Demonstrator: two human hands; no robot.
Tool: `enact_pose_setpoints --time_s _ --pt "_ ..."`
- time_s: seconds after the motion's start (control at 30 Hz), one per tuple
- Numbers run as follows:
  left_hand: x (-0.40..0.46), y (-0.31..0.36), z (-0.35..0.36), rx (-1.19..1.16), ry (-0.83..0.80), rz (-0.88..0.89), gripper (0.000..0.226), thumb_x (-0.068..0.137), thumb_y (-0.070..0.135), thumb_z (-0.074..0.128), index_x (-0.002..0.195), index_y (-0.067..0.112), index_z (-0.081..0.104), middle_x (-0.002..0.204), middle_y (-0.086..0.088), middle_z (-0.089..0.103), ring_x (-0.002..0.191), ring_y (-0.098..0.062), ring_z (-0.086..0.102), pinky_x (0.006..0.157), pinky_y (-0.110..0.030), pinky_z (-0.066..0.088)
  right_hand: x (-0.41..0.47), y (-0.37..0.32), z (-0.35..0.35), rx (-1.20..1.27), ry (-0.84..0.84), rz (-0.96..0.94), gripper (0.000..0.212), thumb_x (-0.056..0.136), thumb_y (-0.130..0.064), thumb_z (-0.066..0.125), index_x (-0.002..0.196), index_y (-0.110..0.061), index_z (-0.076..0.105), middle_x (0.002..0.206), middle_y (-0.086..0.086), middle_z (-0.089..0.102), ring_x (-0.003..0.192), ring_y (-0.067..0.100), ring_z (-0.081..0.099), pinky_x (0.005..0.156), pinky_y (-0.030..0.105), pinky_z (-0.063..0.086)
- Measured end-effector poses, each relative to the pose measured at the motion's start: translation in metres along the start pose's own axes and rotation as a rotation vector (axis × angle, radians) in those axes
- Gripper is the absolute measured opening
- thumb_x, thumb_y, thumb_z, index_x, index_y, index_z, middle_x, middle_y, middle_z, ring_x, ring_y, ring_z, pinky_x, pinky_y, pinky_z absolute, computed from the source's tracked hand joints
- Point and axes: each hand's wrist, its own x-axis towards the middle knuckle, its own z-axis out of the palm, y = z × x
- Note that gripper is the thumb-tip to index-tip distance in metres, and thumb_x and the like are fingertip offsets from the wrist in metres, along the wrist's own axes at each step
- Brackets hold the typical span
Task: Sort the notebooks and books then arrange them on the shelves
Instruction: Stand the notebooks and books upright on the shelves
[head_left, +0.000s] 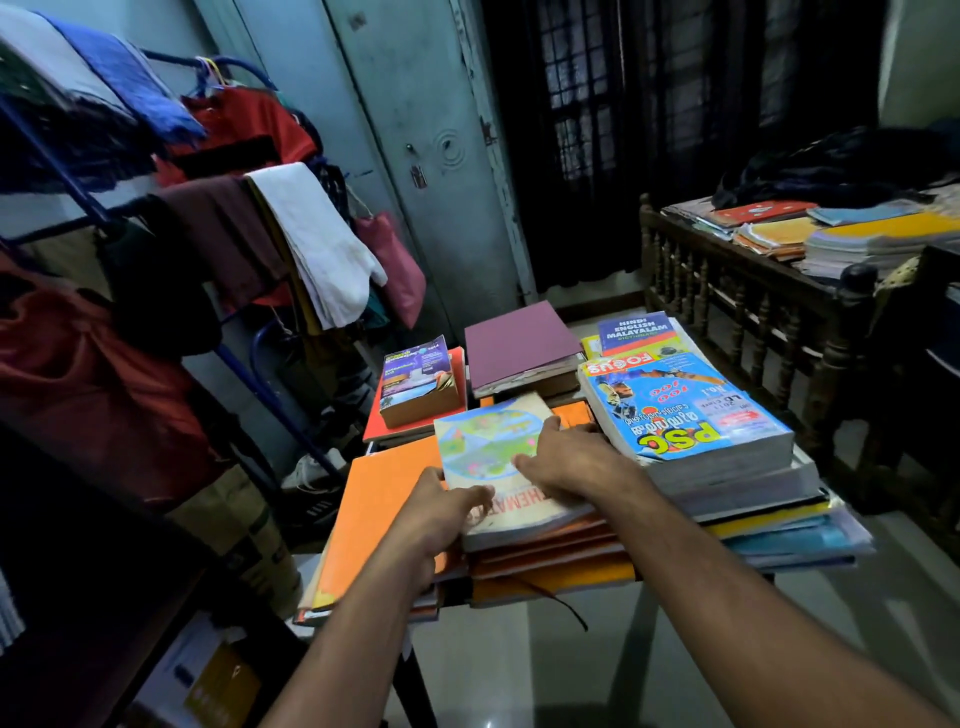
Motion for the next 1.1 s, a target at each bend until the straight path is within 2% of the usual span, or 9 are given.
enact_pose_setpoints --time_s 0.13,0.37,0.53,0.67,0.73,0.8,0.9,1.03,1.1 --pt "0.001 0.002 -0.002 -0.010 -0.015 -0.015 0.043 0.091 0.028 0.074 0.122 0.017 0.048 0.105 -0.002 0.070 0.082 -0.016 0.067 0.062 -0.028 0.049 -0.002 -0.003 0.001 -0.037 0.001 -0.010 0.095 0.096 -0.060 0.051 0.160 -0.013 -0.002 0.162 0.032 0.004 0.147 0.051 0.016 0.113 0.057 0.032" --pt "0.002 -0.003 -0.016 -0.141 0.052 -0.157 0.047 0.083 0.029 0.081 0.117 0.005 0.058 0.095 -0.013 0.075 0.068 -0.026 0.070 0.056 -0.034 0.054 0.003 -0.009 0.005 0.147 0.091 -0.086 0.100 0.086 -0.058 0.068 0.159 -0.021 0.010 0.164 0.019 0.000 0.143 0.042 0.031 0.111 0.047 0.039" --pt "-0.010 0.008 -0.031 -0.175 0.045 -0.076 0.030 0.087 0.014 0.077 0.111 0.004 0.061 0.077 -0.009 0.074 0.055 -0.019 0.066 0.047 -0.025 0.048 -0.003 -0.014 0.002 0.260 0.074 -0.173 0.086 0.081 -0.057 0.073 0.149 -0.023 0.032 0.151 0.009 0.027 0.129 0.030 0.049 0.102 0.040 0.048" --pt "-0.039 0.005 -0.066 -0.348 -0.005 0.062 0.039 0.092 0.002 0.067 0.128 0.009 0.057 0.110 -0.018 0.074 0.096 -0.036 0.073 0.074 -0.044 0.062 -0.034 -0.044 -0.007 0.238 0.102 -0.313 0.083 0.084 -0.058 0.071 0.150 -0.024 0.032 0.147 0.007 0.028 0.128 0.029 0.049 0.096 0.034 0.045" --pt "-0.059 -0.001 -0.097 -0.438 0.005 0.144 0.042 0.092 -0.002 0.063 0.132 0.010 0.055 0.118 -0.021 0.071 0.104 -0.039 0.070 0.081 -0.048 0.062 -0.054 -0.065 -0.003 0.316 0.142 -0.431 0.078 0.085 -0.052 0.073 0.149 -0.027 0.036 0.142 0.005 0.031 0.127 0.025 0.048 0.092 0.028 0.041" --pt "-0.081 -0.011 -0.136 -0.461 0.074 0.219 0.045 0.092 -0.004 0.061 0.133 0.015 0.055 0.120 -0.018 0.071 0.100 -0.034 0.071 0.077 -0.041 0.063 -0.073 -0.092 0.013 0.396 0.174 -0.587 0.068 0.086 -0.041 0.076 0.144 -0.026 0.045 0.131 0.003 0.039 0.118 0.020 0.051 0.087 0.023 0.037" --pt "-0.121 -0.047 -0.213 -0.461 0.261 0.243 0.053 0.089 -0.007 0.063 0.135 0.018 0.054 0.120 -0.015 0.072 0.100 -0.032 0.071 0.078 -0.039 0.062 -0.095 -0.154 0.066 0.467 0.056 -0.788 0.056 0.084 -0.017 0.075 0.136 -0.022 0.056 0.125 0.005 0.048 0.110 0.019 0.053 0.097 0.027 0.042" --pt "-0.168 -0.109 -0.297 -0.521 0.520 0.147 0.051 0.085 -0.008 0.068 0.129 0.016 0.057 0.110 -0.014 0.075 0.087 -0.029 0.073 0.065 -0.036 0.062 -0.117 -0.237 0.138 0.477 -0.203 -0.934 0.061 0.069 -0.034 0.059 0.129 -0.033 0.060 0.127 -0.004 0.050 0.102 0.010 0.057 0.085 0.023 0.046" --pt "-0.189 -0.137 -0.328 -0.518 0.642 0.066 0.053 0.084 -0.002 0.074 0.131 0.013 0.056 0.107 -0.013 0.075 0.086 -0.028 0.073 0.067 -0.036 0.059 -0.125 -0.273 0.165 0.471 -0.348 -0.953 0.058 0.066 -0.029 0.056 0.124 -0.037 0.063 0.126 0.002 0.057 0.101 0.014 0.063 0.081 0.025 0.049"
